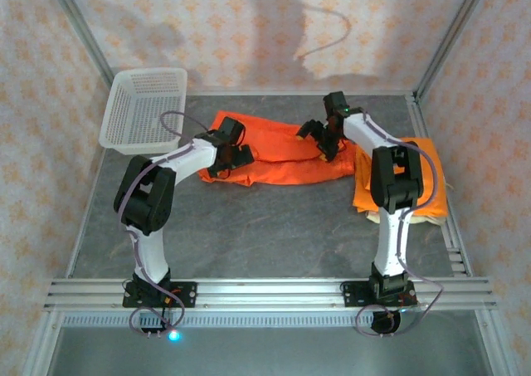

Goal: Fold and stack the shorts

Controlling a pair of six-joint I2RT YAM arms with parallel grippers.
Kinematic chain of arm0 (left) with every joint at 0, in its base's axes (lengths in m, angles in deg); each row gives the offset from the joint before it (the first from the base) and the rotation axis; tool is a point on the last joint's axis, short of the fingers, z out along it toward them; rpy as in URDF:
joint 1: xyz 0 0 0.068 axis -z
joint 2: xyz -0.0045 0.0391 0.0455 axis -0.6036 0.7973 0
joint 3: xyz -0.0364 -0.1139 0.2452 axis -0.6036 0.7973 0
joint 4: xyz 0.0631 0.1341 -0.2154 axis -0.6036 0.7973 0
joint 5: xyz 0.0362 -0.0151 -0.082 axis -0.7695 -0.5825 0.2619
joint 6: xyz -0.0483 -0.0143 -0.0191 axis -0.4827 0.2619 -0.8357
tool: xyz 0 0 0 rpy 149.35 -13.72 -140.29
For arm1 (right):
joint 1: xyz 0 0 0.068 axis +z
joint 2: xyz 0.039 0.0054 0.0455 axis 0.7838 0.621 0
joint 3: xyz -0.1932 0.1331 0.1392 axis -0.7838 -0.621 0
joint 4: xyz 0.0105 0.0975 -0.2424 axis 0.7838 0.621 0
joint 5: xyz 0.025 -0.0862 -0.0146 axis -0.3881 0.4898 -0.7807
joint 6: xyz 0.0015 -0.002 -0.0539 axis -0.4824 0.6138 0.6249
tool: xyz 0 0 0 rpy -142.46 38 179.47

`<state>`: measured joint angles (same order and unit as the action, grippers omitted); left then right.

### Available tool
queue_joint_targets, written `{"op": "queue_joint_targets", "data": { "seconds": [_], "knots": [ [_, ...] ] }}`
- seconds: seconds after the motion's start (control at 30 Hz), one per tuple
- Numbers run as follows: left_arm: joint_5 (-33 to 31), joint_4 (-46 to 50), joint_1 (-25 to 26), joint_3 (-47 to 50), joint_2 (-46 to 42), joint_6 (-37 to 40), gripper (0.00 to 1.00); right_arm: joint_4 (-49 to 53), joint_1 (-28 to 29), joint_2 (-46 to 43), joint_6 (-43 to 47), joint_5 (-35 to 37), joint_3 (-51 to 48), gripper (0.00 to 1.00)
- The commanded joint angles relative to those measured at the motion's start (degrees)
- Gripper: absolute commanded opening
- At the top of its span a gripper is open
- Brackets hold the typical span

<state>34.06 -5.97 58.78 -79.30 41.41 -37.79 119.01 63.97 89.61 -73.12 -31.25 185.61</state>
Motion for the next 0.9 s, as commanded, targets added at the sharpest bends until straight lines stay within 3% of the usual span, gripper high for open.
{"op": "queue_joint_targets", "data": {
  "seconds": [0.0, 0.27, 0.5, 0.67, 0.87],
  "knots": [
    [-3.63, -4.34, 0.15, 2.73, -1.86, 0.45, 1.00, 1.76, -2.74, 3.66, -1.32, -0.53, 8.25, 0.91],
    [-6.07, -7.03, -0.37, 11.24, -4.18, 0.52, 1.00, 9.68, -6.63, 15.66, -0.52, -0.46, 20.25, 0.90],
    [-7.74, -6.47, -2.71, 15.60, -9.37, 2.67, 1.00, 10.70, -8.77, 18.68, -0.77, -1.33, 21.84, 0.90],
    [-6.38, -4.37, -5.38, 15.71, -12.00, 3.08, 1.00, 7.69, -6.40, 12.17, 1.12, -6.89, 18.20, 0.93],
    [-3.07, -3.36, -4.15, 11.47, -21.79, 2.17, 1.00, 6.15, -2.88, -3.08, 6.31, -1.58, 8.64, 0.96]
  ]
}}
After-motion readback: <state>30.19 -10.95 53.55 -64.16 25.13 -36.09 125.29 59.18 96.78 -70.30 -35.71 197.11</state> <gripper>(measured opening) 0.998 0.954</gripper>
